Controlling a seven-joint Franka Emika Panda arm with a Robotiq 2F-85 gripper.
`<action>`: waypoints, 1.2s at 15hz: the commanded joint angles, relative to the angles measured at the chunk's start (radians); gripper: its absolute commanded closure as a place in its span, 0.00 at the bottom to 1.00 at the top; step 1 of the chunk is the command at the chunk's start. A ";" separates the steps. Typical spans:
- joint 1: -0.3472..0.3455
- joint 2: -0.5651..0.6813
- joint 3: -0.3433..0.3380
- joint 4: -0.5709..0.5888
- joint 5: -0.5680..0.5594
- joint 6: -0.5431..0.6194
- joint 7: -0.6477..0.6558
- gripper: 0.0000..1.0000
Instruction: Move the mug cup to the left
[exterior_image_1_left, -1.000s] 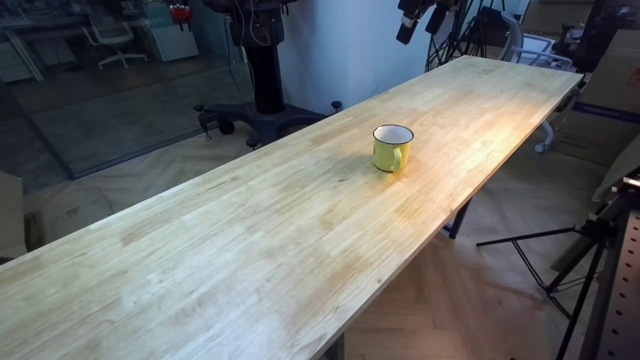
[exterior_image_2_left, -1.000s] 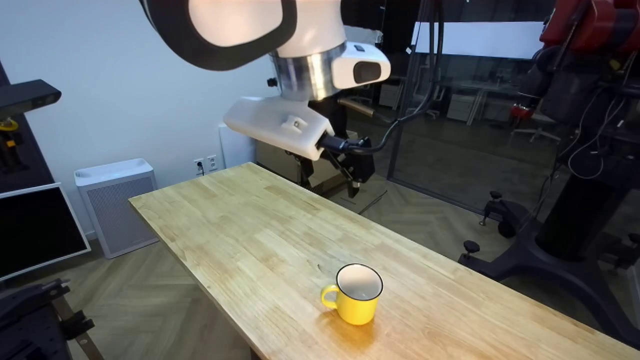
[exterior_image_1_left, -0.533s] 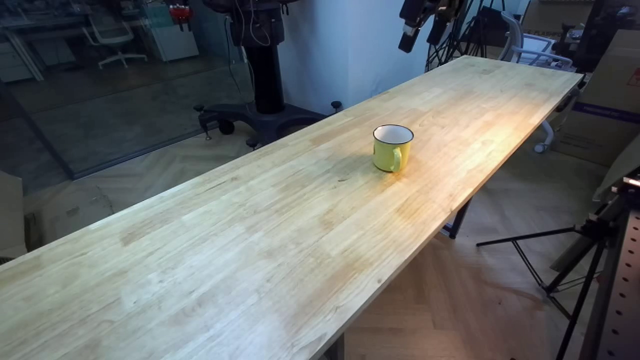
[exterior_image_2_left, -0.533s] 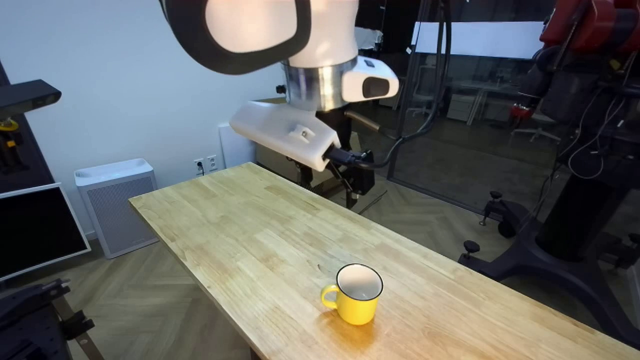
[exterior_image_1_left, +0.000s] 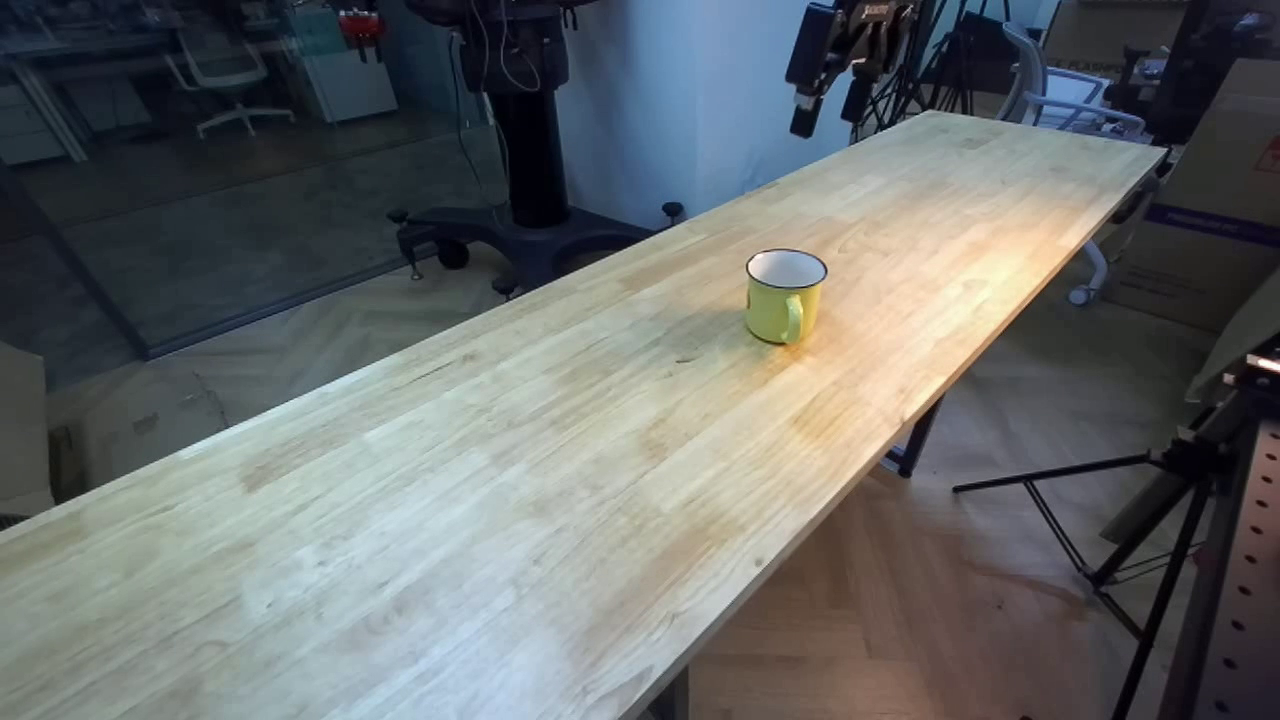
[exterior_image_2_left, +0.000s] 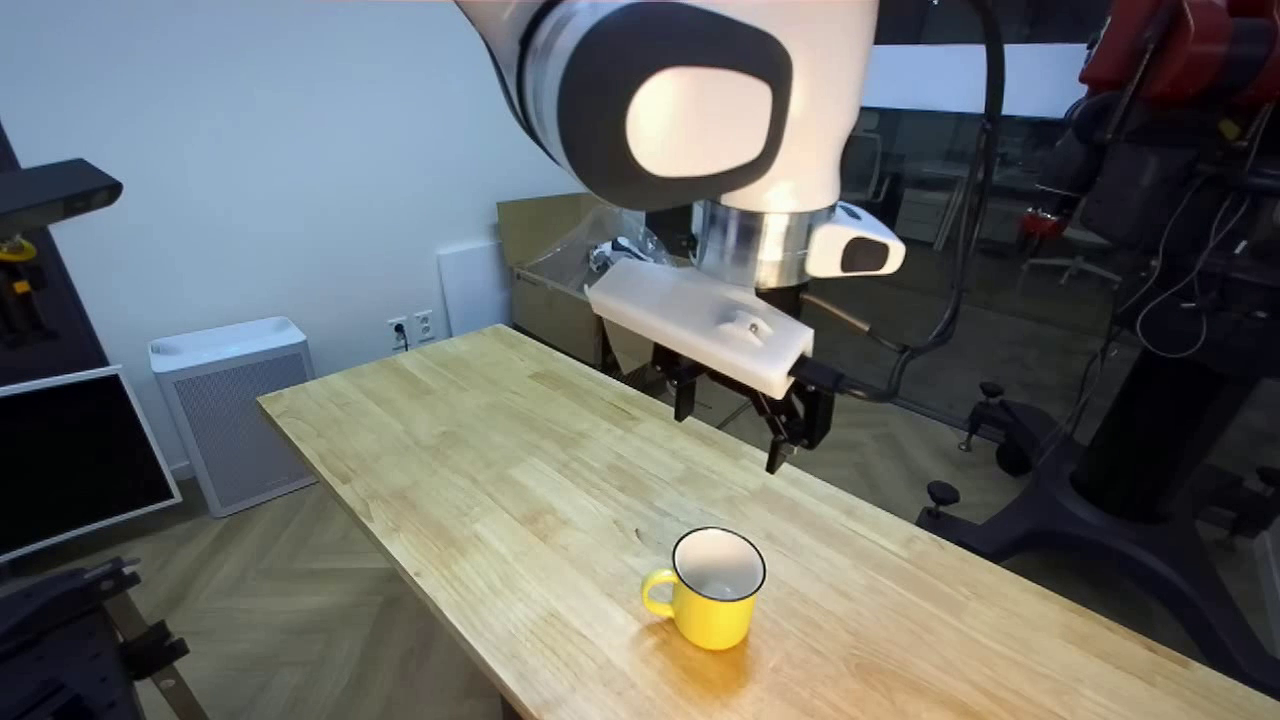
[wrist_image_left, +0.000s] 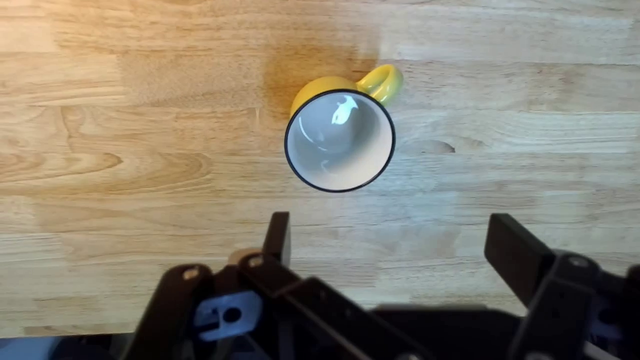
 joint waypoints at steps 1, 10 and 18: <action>-0.036 0.120 0.058 0.131 -0.010 -0.043 0.022 0.00; -0.055 0.254 0.160 0.154 -0.015 0.010 0.086 0.00; -0.059 0.300 0.176 0.163 -0.036 0.023 0.090 0.00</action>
